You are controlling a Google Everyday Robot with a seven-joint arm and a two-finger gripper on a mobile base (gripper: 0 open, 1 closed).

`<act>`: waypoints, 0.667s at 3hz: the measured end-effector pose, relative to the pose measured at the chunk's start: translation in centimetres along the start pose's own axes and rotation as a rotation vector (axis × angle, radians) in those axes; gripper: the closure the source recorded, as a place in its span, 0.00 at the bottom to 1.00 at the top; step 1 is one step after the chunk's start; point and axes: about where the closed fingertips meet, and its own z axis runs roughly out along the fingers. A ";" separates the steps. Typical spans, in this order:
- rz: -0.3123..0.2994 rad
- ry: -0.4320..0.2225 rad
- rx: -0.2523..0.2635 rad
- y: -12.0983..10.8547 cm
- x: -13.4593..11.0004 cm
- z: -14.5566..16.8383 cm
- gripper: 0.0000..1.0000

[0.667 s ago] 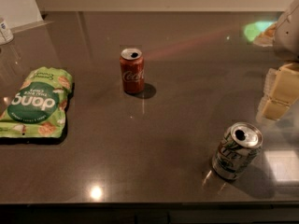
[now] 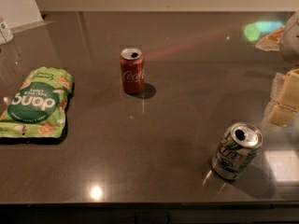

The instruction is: Move 7up can near coke can

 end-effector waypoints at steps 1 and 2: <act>0.000 -0.060 -0.036 2.1 0.9 -0.2 0.00; -0.018 -0.143 -0.067 4.8 0.9 -0.3 0.00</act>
Offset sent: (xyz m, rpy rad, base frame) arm -0.0817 0.0109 -0.0192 0.2499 0.0489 0.1243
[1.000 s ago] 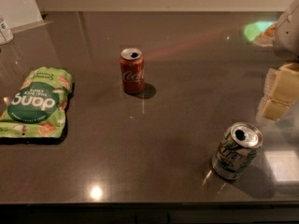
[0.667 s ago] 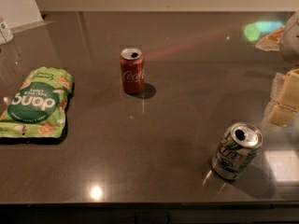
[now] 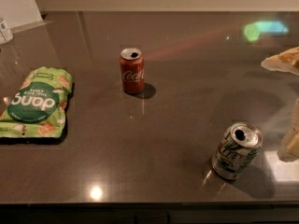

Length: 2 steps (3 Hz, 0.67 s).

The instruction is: Move 7up can near coke can

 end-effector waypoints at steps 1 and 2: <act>-0.024 -0.071 -0.027 2.6 -0.5 0.9 0.00; -0.032 -0.115 -0.046 4.2 -0.8 2.6 0.00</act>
Offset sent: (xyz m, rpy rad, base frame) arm -0.0434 0.0393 -0.0536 0.1638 0.0123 0.0836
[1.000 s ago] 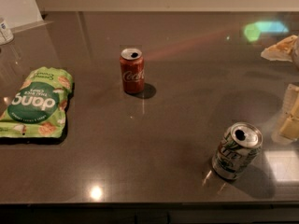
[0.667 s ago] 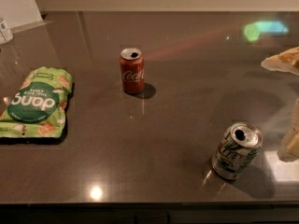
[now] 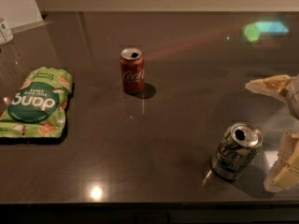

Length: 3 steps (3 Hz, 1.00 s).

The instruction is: Move 7up can near coke can

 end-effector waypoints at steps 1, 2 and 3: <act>0.007 -0.020 -0.005 0.4 0.2 1.8 0.00; 0.020 -0.032 -0.008 0.5 0.4 3.2 0.00; 0.024 -0.039 -0.021 0.7 0.5 4.0 0.17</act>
Offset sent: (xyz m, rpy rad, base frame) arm 0.0041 0.0147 -0.0473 0.0546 0.0225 -0.0240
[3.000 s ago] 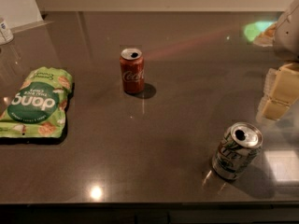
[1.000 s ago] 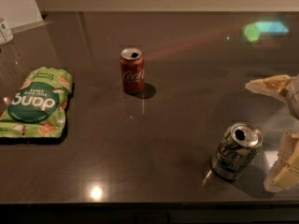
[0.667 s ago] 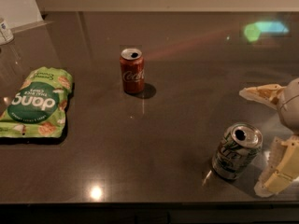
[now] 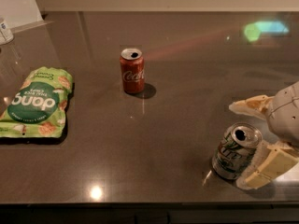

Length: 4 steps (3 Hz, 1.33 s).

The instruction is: Move 7up can near coke can

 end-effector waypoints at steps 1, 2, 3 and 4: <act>0.004 0.002 -0.007 0.1 0.2 0.5 0.39; 0.007 0.001 -0.012 0.0 0.0 0.5 0.64; 0.007 0.002 -0.004 -1.0 -1.6 -0.1 0.86; 0.015 0.021 0.008 -3.8 -4.5 -0.9 1.00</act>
Offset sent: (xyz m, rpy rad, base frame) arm 0.0021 0.0017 -0.0028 0.0068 0.0223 -0.0043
